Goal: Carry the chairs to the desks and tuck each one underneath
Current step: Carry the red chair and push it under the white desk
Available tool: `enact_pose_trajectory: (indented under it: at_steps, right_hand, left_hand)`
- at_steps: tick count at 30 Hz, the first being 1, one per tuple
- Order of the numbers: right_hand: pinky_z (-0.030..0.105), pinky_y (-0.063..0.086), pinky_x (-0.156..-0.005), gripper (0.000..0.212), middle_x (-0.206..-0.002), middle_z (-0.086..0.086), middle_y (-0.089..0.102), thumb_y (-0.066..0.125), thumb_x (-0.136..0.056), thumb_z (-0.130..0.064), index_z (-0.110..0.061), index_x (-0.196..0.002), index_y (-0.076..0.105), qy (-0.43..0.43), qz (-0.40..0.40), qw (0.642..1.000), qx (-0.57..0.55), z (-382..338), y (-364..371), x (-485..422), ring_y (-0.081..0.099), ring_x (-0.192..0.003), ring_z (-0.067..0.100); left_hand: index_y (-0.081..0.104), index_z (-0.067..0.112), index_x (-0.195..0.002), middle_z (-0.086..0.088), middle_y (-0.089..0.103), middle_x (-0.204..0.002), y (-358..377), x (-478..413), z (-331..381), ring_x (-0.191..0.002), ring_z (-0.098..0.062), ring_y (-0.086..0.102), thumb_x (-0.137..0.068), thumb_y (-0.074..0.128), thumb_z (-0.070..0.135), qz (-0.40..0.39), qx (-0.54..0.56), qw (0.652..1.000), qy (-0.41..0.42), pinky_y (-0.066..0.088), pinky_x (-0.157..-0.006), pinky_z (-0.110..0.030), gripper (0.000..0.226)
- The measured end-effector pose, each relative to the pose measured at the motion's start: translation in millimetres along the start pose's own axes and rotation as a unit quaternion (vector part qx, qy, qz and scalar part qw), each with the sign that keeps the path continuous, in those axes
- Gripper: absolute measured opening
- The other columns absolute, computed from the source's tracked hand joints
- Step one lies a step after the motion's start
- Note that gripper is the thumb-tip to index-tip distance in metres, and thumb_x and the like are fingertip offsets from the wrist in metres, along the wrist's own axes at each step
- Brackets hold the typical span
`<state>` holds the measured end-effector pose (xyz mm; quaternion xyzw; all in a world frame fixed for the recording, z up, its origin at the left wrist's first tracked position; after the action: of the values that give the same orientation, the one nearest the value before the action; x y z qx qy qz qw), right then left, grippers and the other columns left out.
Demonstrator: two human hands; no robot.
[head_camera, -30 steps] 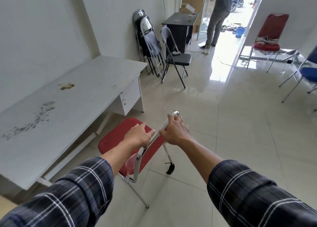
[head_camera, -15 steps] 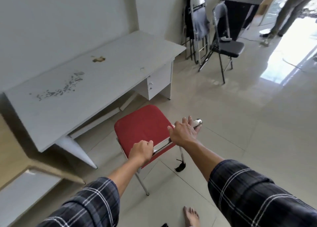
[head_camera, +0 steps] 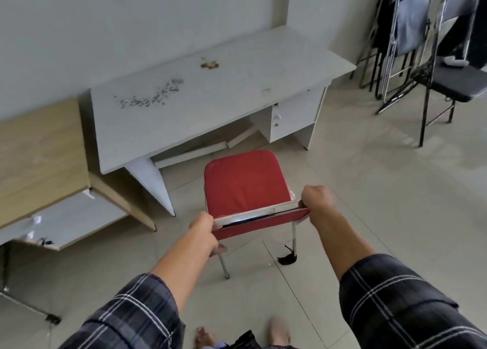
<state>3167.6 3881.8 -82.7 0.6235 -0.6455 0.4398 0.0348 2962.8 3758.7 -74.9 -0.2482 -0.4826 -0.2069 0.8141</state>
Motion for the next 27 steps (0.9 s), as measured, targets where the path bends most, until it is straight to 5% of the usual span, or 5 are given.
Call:
enact_pose_trajectory:
  at_steps: [4, 14, 18, 23, 27]
  right_hand:
    - [0.049, 0.053, -0.072, 0.02, -0.066, 0.013, 0.048, 0.037, -0.088, 0.006, -0.002, -0.073, 0.047, 0.092, -0.029, 0.964, -0.248, 12, -2, -6, 0.045, -0.056, 0.025]
    - [0.025, 0.055, -0.051, 0.026, -0.078, 0.004, 0.049, 0.041, -0.096, 0.005, -0.012, -0.077, 0.047, 0.09, -0.103, 0.941, -0.31, 25, -5, -13, 0.053, -0.066, 0.019]
    - [0.057, 0.058, -0.088, 0.005, -0.086, 0.016, 0.059, 0.05, -0.086, 0.001, -0.002, -0.089, 0.052, 0.185, -0.131, 0.905, -0.361, 28, -6, 2, 0.065, -0.084, 0.038]
    - [0.066, 0.055, -0.086, 0.026, -0.101, 0.022, 0.067, 0.067, -0.086, -0.017, -0.001, -0.105, 0.059, 0.249, -0.171, 0.853, -0.426, 30, -8, 12, 0.066, -0.087, 0.045]
    - [0.065, 0.053, -0.092, 0.019, -0.098, 0.023, 0.064, 0.062, -0.083, -0.004, 0.001, -0.099, 0.055, 0.238, -0.191, 0.839, -0.452, 30, -6, 16, 0.063, -0.089, 0.047]
  left_hand:
    - [0.046, -0.005, -0.073, -0.015, 0.05, -0.083, -1, 11, -3, -0.091, -0.041, 0.056, -0.084, 0.042, -0.012, -0.013, 0.104, 0.994, -0.028, 0.056, -0.088, -0.05, 0.014]
    - [0.048, -0.004, -0.069, -0.015, 0.053, -0.089, 3, 26, -11, -0.102, -0.039, 0.06, -0.083, 0.048, -0.008, 0.0, 0.157, 0.986, -0.052, 0.057, -0.089, -0.047, 0.015]
    - [0.05, -0.002, -0.072, -0.017, 0.054, -0.095, 3, 27, -17, -0.107, -0.041, 0.06, -0.084, 0.054, -0.003, -0.035, 0.176, 0.983, -0.049, 0.053, -0.093, -0.052, 0.013]
    - [0.046, -0.001, -0.076, -0.017, 0.054, -0.095, 4, 22, -17, -0.109, -0.04, 0.058, -0.091, 0.054, 0.001, -0.066, 0.241, 0.967, -0.049, 0.05, -0.096, -0.057, 0.017]
    - [0.042, 0.001, -0.079, -0.015, 0.046, -0.085, 3, 19, -15, -0.118, -0.04, 0.057, -0.095, 0.055, 0.003, -0.055, 0.269, 0.96, -0.054, 0.049, -0.096, -0.059, 0.02]
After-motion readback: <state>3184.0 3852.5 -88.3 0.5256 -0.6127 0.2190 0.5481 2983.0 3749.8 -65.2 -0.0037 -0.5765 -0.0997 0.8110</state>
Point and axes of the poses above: each hand's wrist, its own x-axis away from the middle knuckle, its own y-axis out of the palm, z = x × y, the point moved 1 cm from there along -x, towards the middle knuckle
